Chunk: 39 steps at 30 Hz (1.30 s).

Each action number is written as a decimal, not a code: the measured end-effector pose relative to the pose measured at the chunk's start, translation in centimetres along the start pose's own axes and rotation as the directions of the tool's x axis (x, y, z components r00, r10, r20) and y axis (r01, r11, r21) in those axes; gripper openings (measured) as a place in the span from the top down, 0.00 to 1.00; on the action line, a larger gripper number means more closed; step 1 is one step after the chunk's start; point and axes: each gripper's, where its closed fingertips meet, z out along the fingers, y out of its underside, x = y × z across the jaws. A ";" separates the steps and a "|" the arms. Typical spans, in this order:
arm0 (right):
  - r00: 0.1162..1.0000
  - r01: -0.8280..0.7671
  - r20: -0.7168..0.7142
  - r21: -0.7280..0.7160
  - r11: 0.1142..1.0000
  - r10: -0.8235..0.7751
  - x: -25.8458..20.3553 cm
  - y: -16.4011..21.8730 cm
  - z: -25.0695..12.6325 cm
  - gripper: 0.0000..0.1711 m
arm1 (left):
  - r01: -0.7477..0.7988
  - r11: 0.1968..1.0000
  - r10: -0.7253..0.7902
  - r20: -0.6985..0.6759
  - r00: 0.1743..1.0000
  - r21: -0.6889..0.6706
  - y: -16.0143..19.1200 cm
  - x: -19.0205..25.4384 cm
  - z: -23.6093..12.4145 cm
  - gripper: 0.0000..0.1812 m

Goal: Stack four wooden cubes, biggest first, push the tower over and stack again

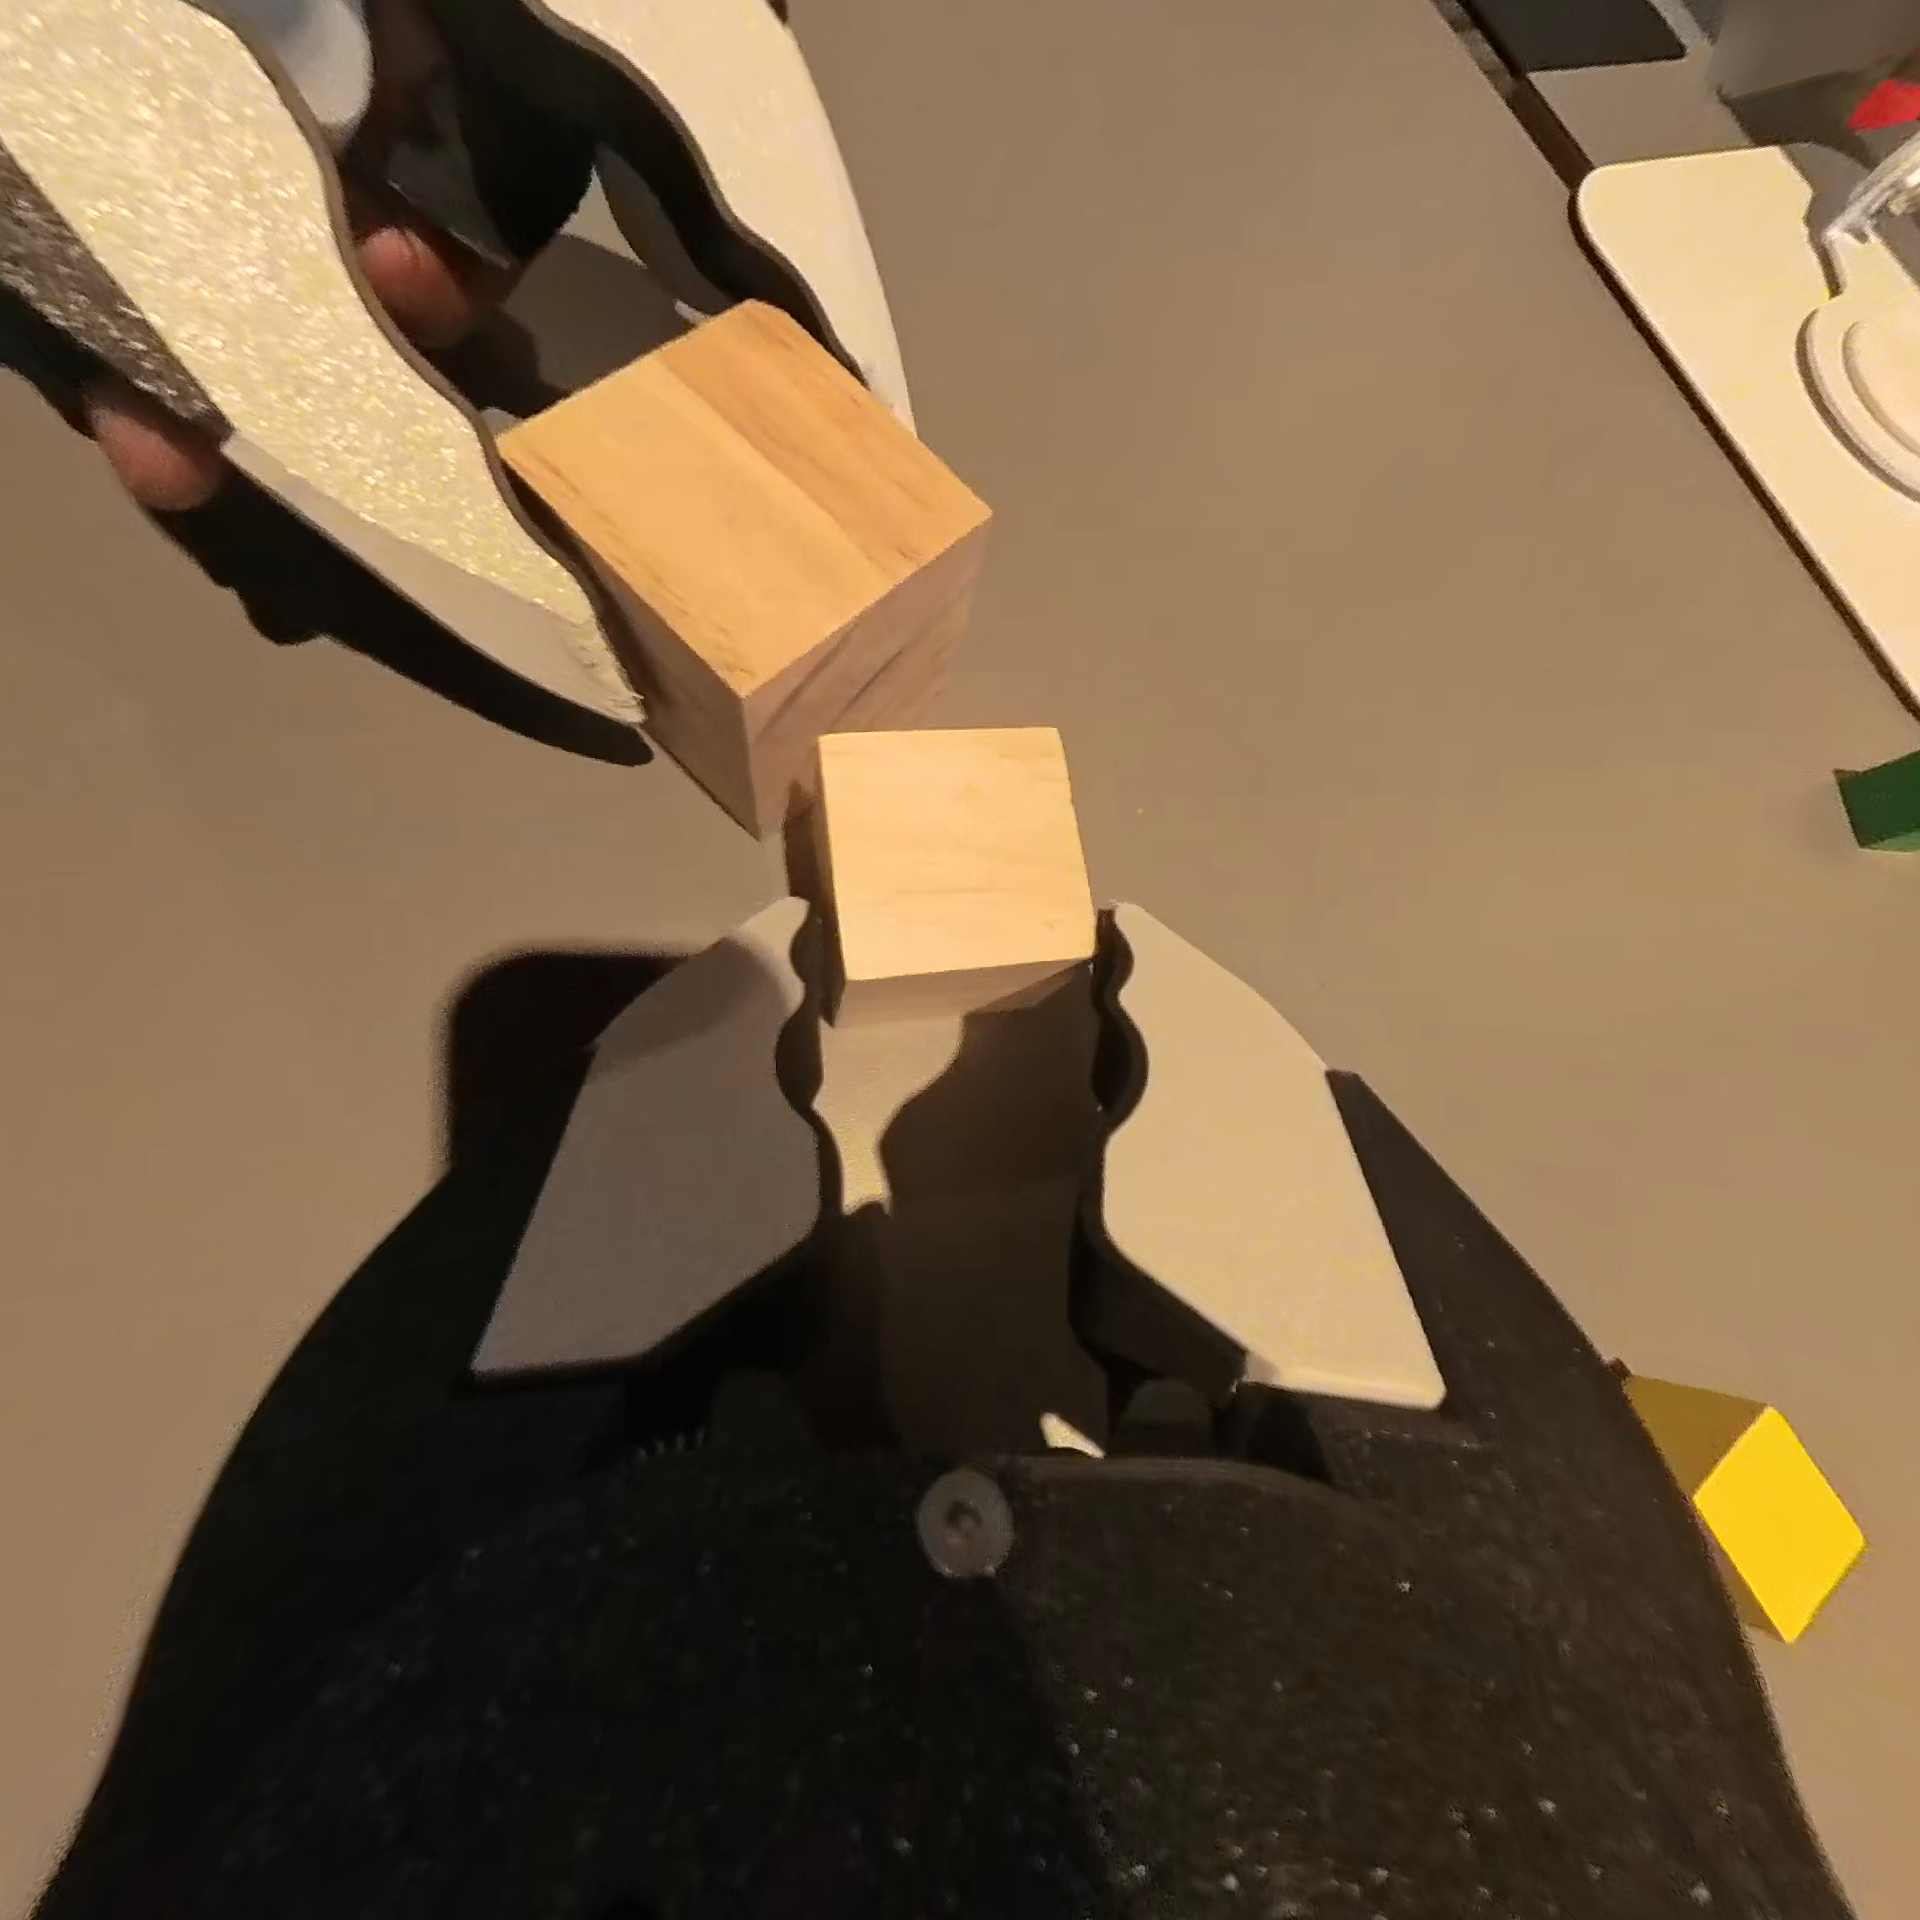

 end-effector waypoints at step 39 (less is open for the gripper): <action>0.333 -0.506 -0.756 0.360 0.784 0.563 15.1 15.1 -19.6 0.97 | -0.016 1.000 0.014 0.112 0.994 0.015 1.1 0.3 -2.5 0.66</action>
